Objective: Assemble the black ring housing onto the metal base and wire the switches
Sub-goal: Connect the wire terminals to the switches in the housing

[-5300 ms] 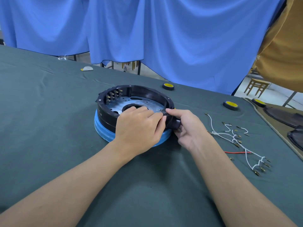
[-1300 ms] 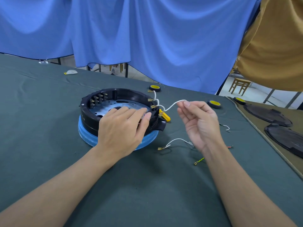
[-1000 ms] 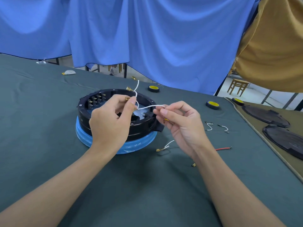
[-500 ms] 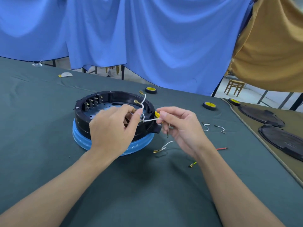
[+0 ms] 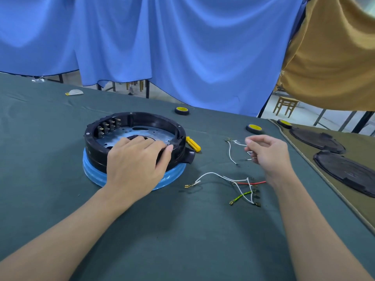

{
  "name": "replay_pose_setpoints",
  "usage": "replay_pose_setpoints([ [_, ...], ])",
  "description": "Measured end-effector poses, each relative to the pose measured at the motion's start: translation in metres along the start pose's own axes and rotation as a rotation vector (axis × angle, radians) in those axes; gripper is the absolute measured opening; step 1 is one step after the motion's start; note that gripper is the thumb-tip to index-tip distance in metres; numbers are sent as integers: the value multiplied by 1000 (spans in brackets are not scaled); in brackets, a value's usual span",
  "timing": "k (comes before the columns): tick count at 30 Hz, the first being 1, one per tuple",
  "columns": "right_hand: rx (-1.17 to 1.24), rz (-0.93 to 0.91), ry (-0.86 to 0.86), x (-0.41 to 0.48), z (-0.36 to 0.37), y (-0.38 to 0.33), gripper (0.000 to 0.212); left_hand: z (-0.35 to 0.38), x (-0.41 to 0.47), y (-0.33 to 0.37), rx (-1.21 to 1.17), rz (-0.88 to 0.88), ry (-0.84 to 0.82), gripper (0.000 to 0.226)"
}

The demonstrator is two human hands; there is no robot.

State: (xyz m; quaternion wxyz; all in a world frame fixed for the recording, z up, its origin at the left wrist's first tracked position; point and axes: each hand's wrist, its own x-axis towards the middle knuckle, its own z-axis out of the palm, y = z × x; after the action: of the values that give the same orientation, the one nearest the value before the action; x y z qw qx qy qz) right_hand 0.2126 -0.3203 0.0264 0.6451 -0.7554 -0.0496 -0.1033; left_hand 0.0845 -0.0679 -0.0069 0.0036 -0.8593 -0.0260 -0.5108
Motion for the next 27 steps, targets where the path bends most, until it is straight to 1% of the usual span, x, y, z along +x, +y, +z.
replay_pose_setpoints([
  [3, -2, -14, -19, 1, -1, 1, 4, 0, 0, -1, 7, 9, 1, 42],
  [5, -102, -73, -100, -1, 6, 0, 7, 0, 0, 0, 11, 9, 4, 41],
  [7, -239, -129, -198, -6, 18, 0, 10, -1, 1, 1, 11, 9, 8, 40],
  [10, -512, -211, -311, -15, 35, 5, 12, -2, 1, 0, 3, 18, 13, 39],
  [13, -727, -277, -339, -20, 43, 9, 9, -3, 1, -1, 1, 22, 15, 37],
  [15, -766, -302, -332, -22, 42, 4, 9, -2, 1, 0, 0, 23, 16, 37],
  [17, -727, -324, -393, -22, 36, -5, 13, -2, 1, 0, -3, 22, 18, 37],
  [19, -670, -291, -541, -25, 28, -17, 17, -2, 1, 0, -7, 20, 17, 37],
  [20, -687, -264, -619, -27, 25, -22, 16, -2, 1, 0, -7, 18, 14, 37],
  [22, -811, -241, -728, -29, 24, -25, 11, -2, 1, 0, -10, 20, 7, 37],
  [24, -885, -245, -755, -32, 28, -23, 9, -3, 1, 0, -13, 22, 3, 36],
  [27, -898, -253, -695, -35, 35, -23, 11, -4, 1, 0, -11, 16, -1, 36],
])
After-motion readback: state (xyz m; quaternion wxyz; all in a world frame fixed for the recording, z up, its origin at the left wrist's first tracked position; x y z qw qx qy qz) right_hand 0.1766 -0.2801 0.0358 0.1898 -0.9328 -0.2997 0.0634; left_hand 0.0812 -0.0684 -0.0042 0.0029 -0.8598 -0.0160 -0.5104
